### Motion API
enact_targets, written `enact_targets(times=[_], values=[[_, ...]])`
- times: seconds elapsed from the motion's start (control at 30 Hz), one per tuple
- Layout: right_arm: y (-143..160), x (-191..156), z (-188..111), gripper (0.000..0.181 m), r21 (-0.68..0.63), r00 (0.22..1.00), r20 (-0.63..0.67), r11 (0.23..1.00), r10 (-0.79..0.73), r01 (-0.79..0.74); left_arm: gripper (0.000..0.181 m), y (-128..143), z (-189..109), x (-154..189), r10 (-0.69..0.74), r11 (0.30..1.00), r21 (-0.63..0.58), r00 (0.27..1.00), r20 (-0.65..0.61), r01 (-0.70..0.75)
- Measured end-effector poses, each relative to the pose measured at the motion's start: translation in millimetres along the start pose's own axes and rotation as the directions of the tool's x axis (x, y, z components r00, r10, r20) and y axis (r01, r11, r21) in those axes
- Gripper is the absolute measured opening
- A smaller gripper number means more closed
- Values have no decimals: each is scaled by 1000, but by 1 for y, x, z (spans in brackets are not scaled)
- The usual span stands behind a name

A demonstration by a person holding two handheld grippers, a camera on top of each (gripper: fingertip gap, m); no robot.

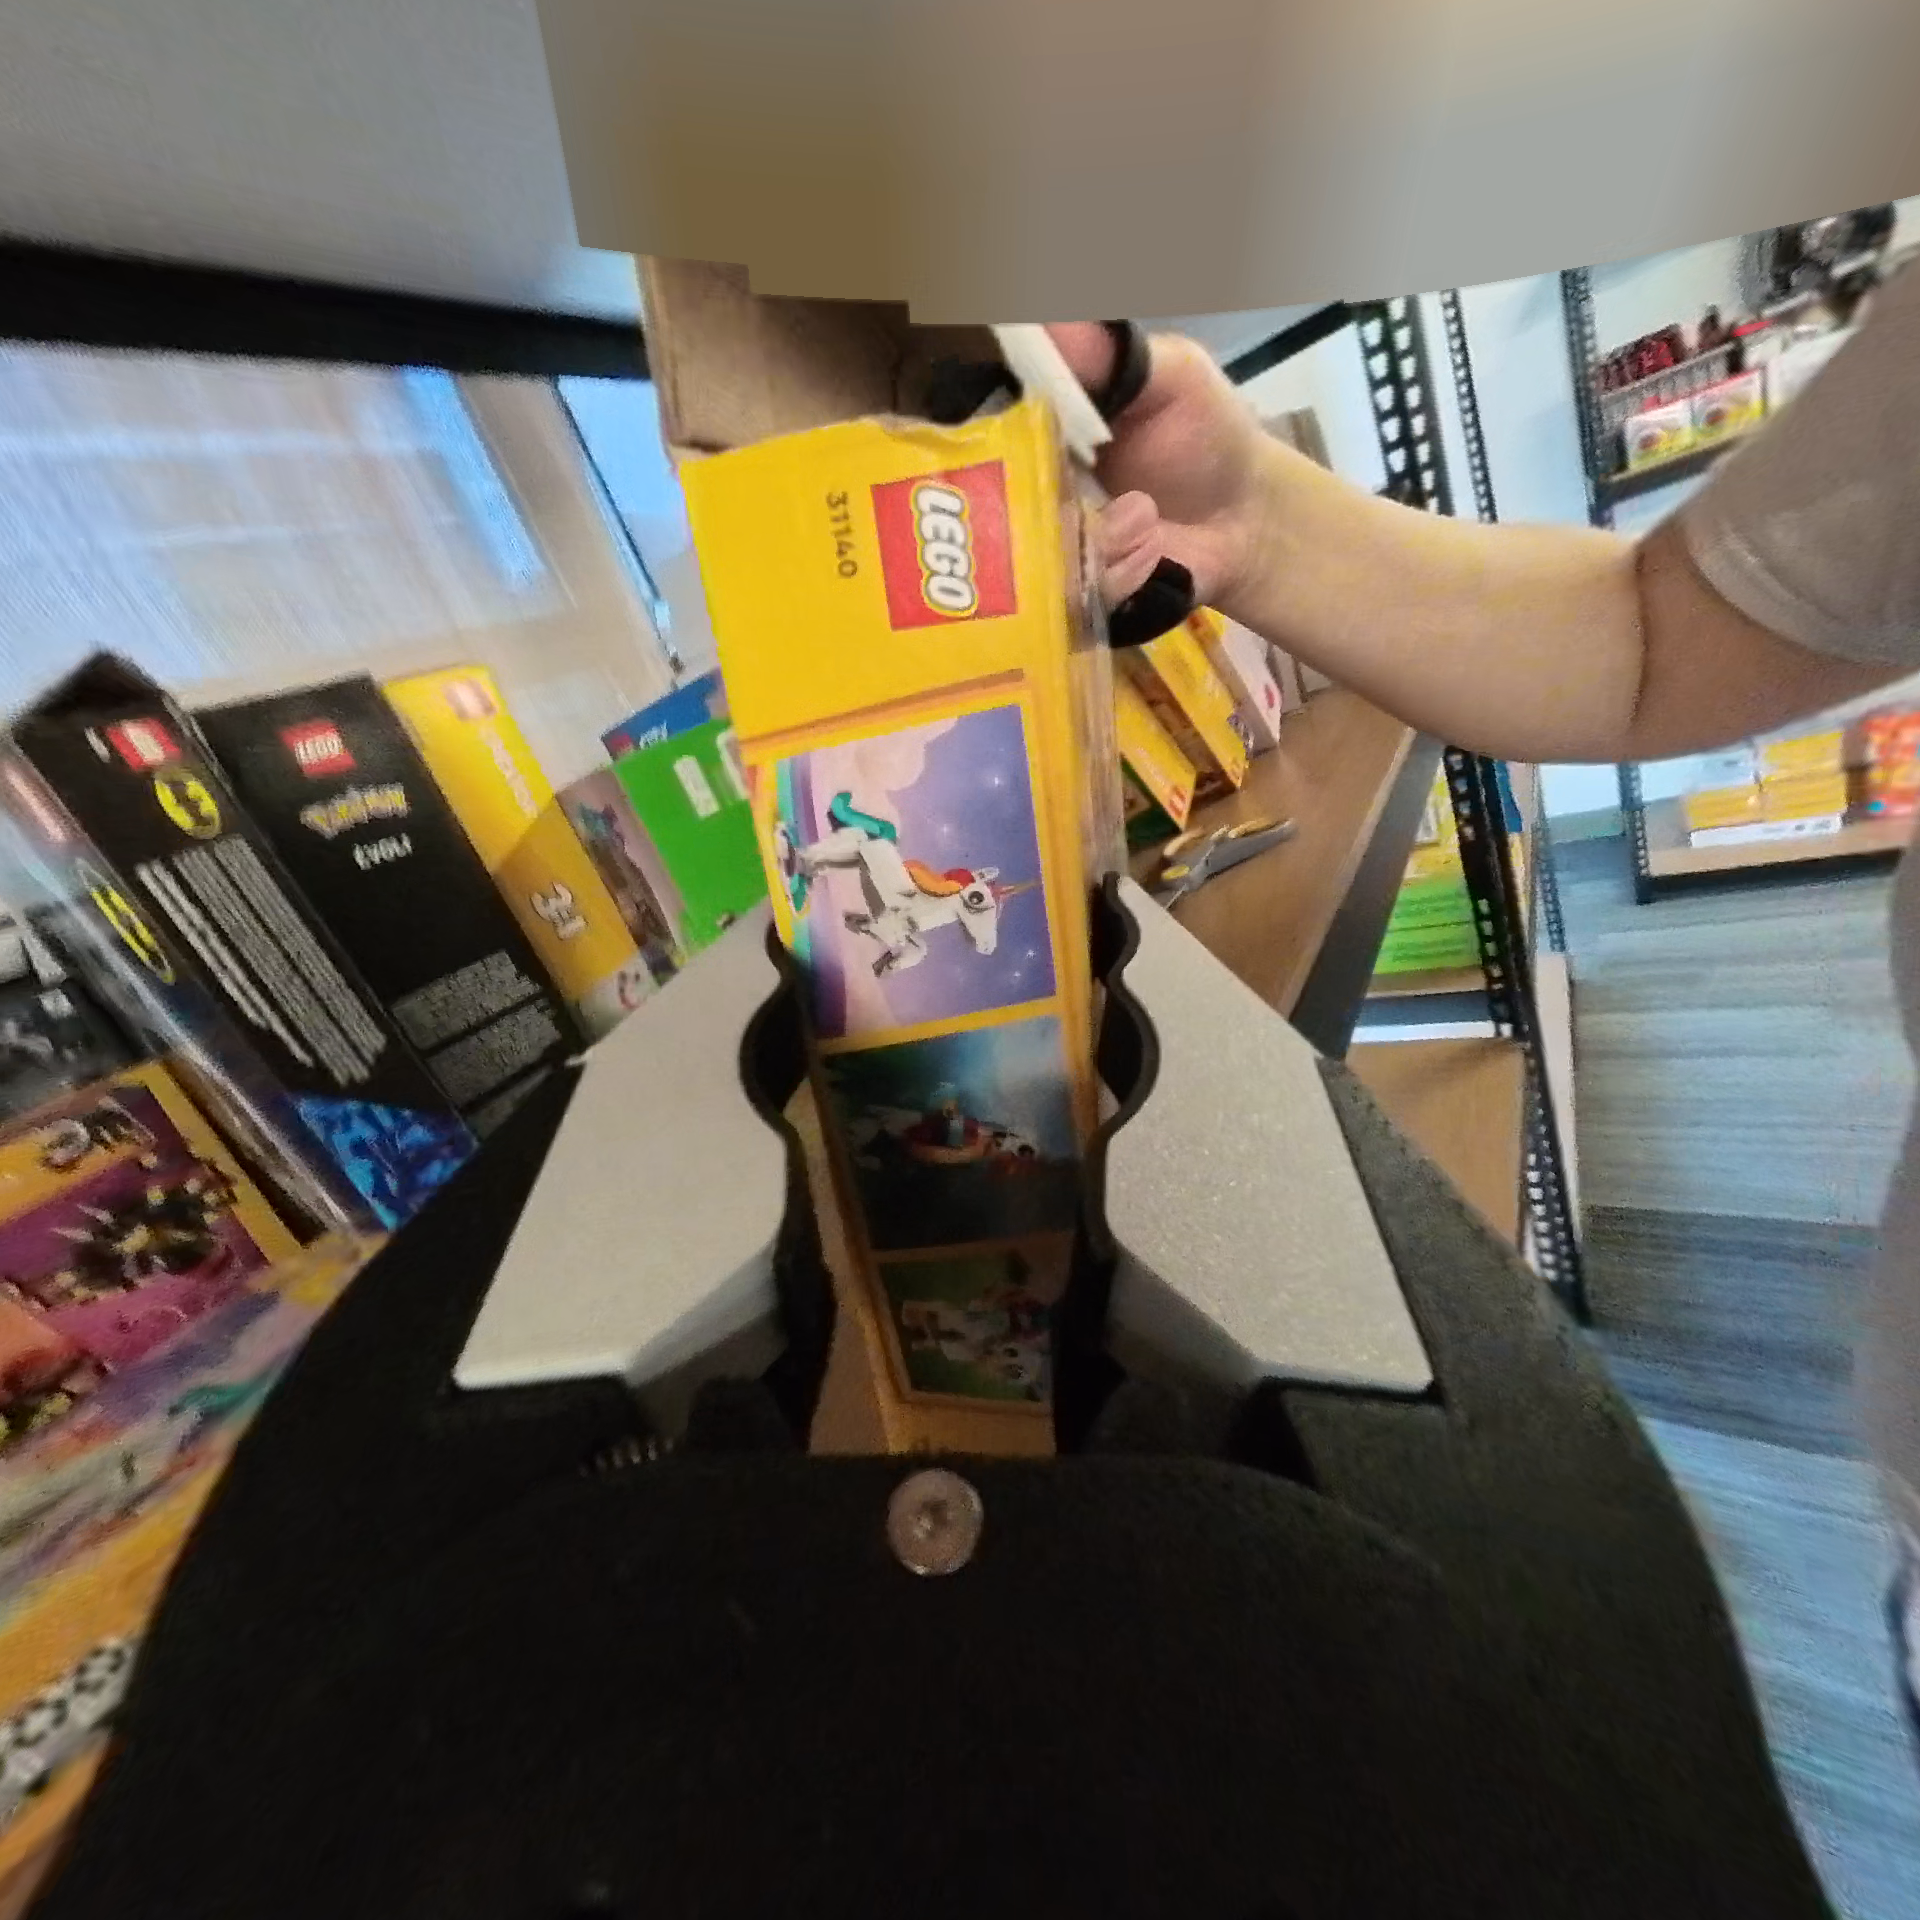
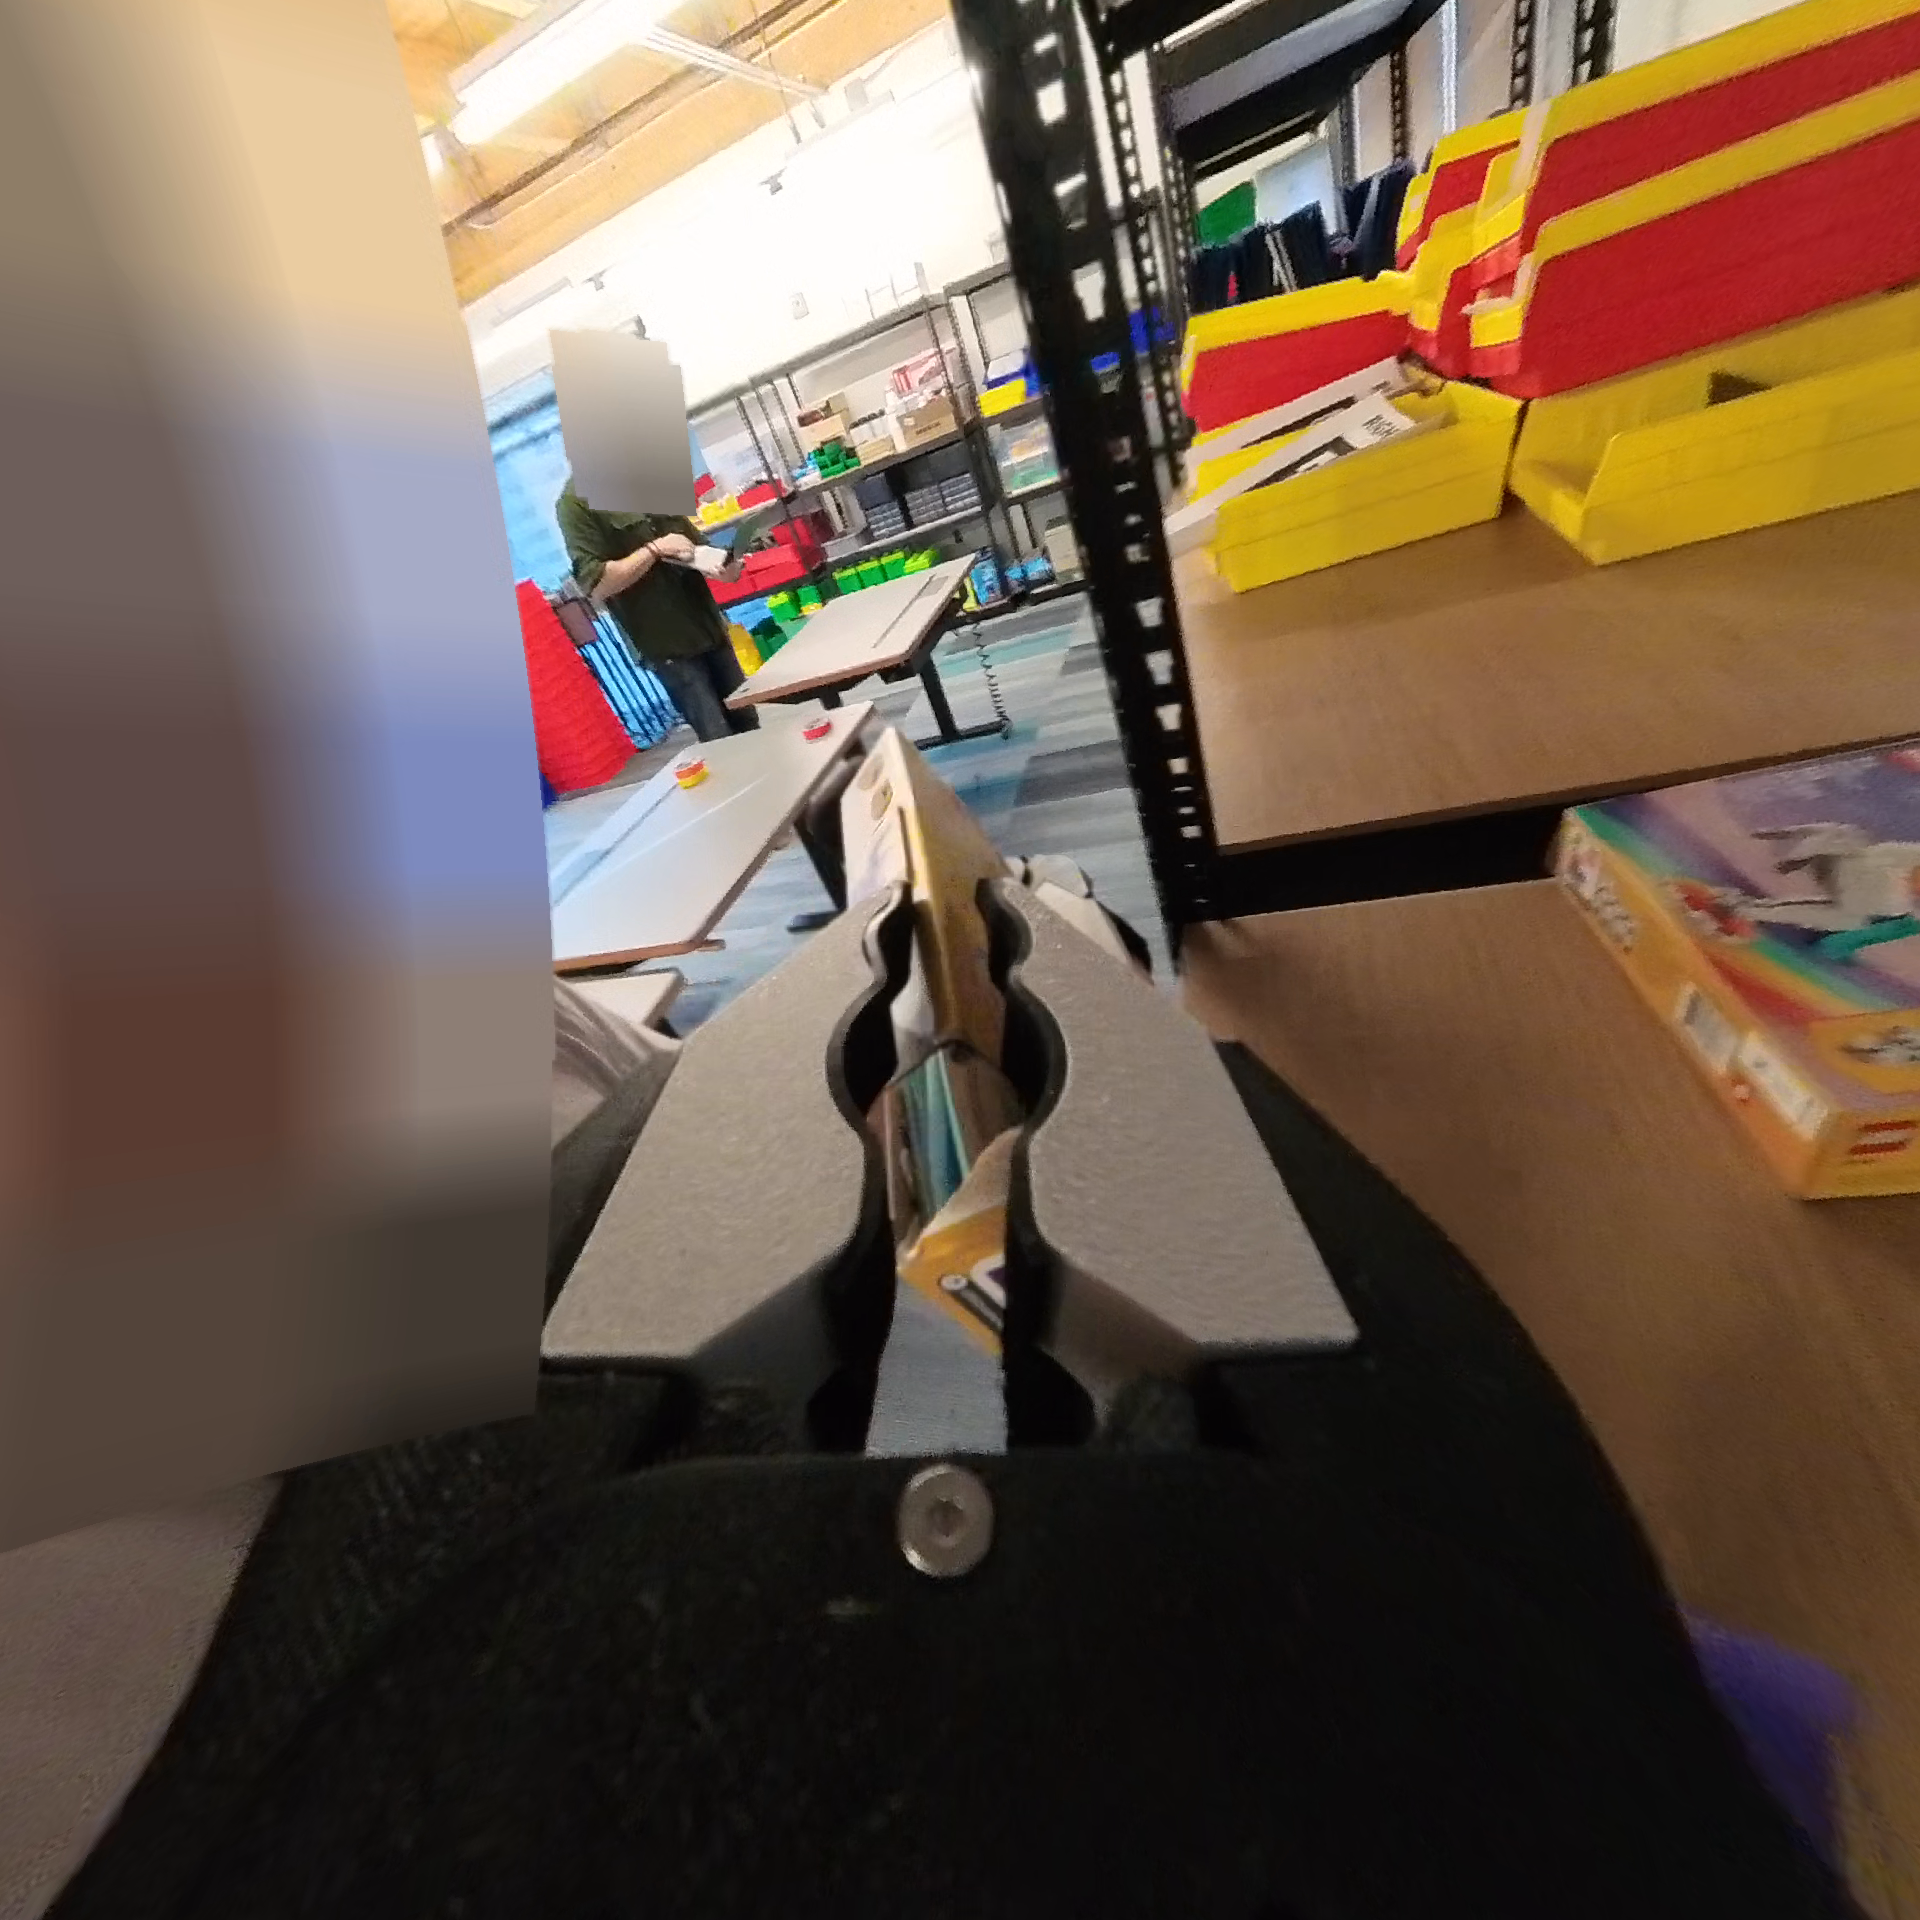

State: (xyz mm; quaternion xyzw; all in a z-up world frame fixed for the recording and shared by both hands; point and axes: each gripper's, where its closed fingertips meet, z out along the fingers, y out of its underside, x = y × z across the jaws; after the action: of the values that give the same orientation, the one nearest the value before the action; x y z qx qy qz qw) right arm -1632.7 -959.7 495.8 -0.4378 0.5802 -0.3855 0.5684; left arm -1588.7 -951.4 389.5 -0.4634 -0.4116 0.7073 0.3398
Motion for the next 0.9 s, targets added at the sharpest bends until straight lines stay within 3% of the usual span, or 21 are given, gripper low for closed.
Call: enact_targets(times=[0.13, 0.27, 0.4, 0.57, 0.8, 0.9], values=[[8, 23, -5, 16, -109, 994, -54, 990, -98, 92, 53, 14, 11, -24, -124, 990, -70, 992, 21, 125], [11, 34, -4, 19, -209, 949, -120, 942, -291, 263, 53, 21, 15, -33, -182, 980, -85, 983, -12, 180], [12, 39, 1, 16, -309, 846, -154, 838, -510, 449, 54, 24, 16, -39, -227, 972, -75, 972, -55, 222], [4, 38, 2, 8, -381, 661, -216, 685, -719, 621, 53, 26, 17, -42, -243, 969, -70, 968, -69, 238], [9, 40, 3, 10, -394, 673, -204, 689, -711, 608, 54, 26, 16, -43, -243, 969, -57, 968, -69, 239], [16, 38, 5, 21, -413, 726, -157, 712, -669, 567, 53, 26, 17, -43, -240, 970, -61, 968, -67, 236]])
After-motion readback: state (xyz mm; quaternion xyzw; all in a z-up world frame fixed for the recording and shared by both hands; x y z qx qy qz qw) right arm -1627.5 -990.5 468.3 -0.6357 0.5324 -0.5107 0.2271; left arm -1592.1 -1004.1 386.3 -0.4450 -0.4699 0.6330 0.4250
